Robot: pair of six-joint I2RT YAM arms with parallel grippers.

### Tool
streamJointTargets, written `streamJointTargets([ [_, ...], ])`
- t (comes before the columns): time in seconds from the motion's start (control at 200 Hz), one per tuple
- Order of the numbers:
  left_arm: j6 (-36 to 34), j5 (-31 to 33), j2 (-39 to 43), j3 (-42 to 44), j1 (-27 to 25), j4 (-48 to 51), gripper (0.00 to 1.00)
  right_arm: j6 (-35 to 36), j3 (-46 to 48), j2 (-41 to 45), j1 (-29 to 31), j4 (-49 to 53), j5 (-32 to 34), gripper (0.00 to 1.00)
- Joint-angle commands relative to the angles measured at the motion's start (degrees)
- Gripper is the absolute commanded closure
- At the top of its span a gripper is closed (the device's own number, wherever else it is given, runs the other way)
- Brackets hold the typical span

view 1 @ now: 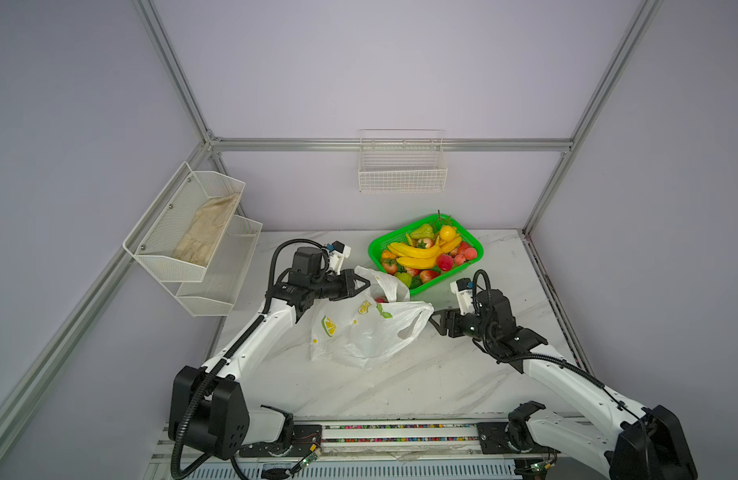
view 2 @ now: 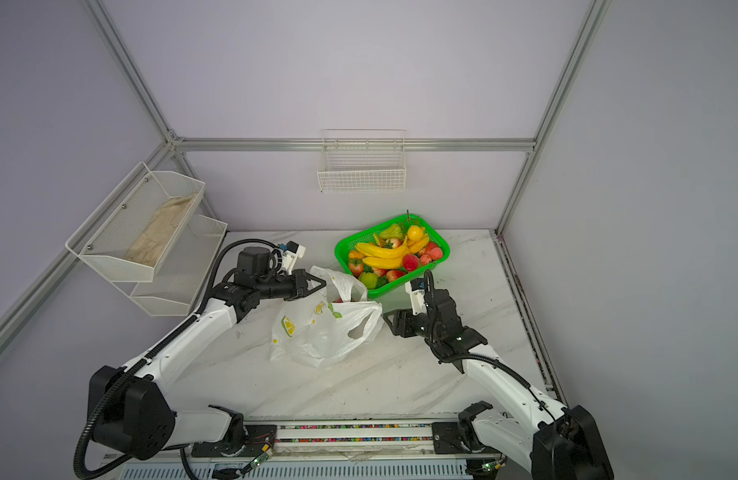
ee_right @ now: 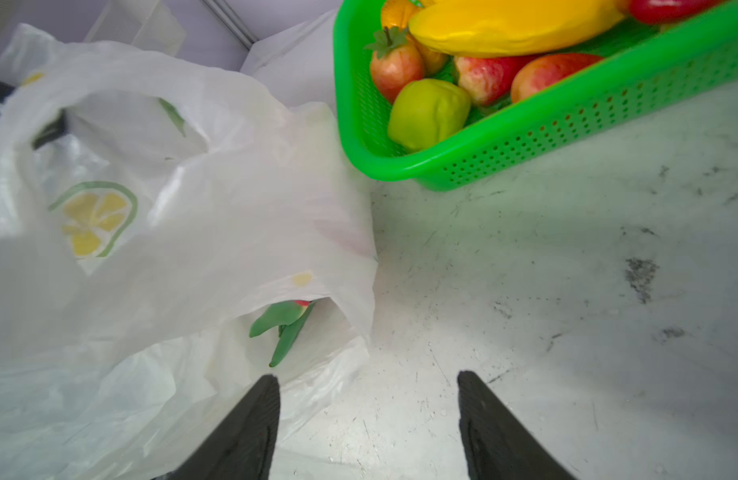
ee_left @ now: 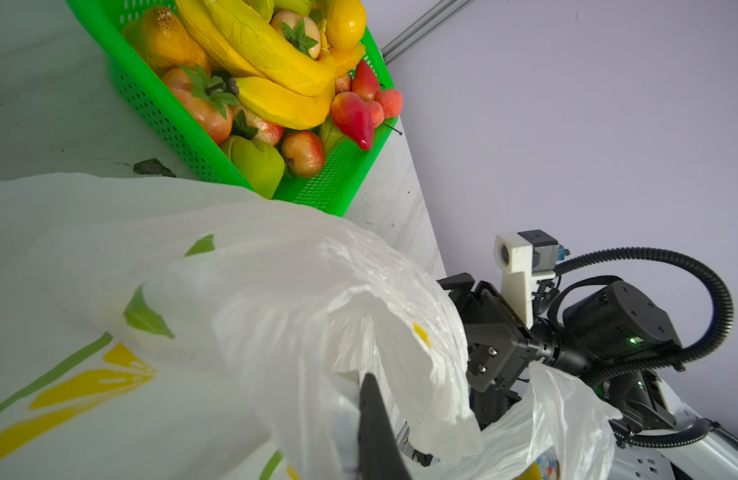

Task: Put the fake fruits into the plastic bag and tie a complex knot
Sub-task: 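Withdraw the right gripper from the bag while left gripper lifts bag handle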

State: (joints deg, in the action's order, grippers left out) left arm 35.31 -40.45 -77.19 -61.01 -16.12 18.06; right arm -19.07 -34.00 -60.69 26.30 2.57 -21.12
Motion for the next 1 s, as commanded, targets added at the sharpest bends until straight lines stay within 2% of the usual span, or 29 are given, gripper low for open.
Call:
streamJointTargets([
  [0.0, -0.79, -0.03, 1.80, 2.04, 0.39, -1.37, 1.00, -0.52, 1.22, -1.63, -0.28, -3.91, 0.37, 0.34],
  [0.125, -0.46, -0.35, 1.64, 1.97, 0.39, -1.37, 1.00, -4.70, 3.33, -6.41, -0.16, -14.47, -9.35, 0.35],
  [0.205, -0.51, 0.19, 1.99, 2.21, 0.39, -1.37, 1.00, -5.90, 3.15, -8.47, 0.10, -17.21, -10.60, 0.33],
  [0.3, -0.51, 0.02, 2.20, 2.04, 0.41, -1.52, 1.00, -7.78, 4.90, -10.91, 0.26, -22.36, -9.03, 0.34],
  [0.375, -0.43, 0.08, 2.39, 2.23, 0.39, -1.54, 1.00, -9.33, 5.45, -14.75, 0.52, -27.41, -10.48, 0.41],
  [0.485, -0.33, 0.62, 2.80, 2.30, 0.39, -1.59, 1.00, -12.01, 5.95, -20.22, 2.01, -34.93, -12.93, 0.58],
  [0.65, -0.76, 1.42, 3.52, 2.40, 0.34, -1.30, 1.00, -11.09, 4.89, -20.47, 2.62, -33.15, -12.49, 0.85],
  [0.75, -1.23, 2.14, 4.70, 2.34, 0.44, -1.02, 1.00, -10.55, 4.20, -18.34, 2.70, -32.06, -11.92, 0.96],
  [0.875, -1.66, 4.35, 6.59, 2.64, 1.73, -0.80, 1.00, -12.21, 3.70, -14.30, 4.26, -35.66, -13.86, 0.98],
  [0.995, -0.75, 3.34, 7.90, 2.18, 4.57, -0.83, 1.00, -13.72, 1.21, -11.83, 6.91, -36.22, -13.88, 0.99],
])
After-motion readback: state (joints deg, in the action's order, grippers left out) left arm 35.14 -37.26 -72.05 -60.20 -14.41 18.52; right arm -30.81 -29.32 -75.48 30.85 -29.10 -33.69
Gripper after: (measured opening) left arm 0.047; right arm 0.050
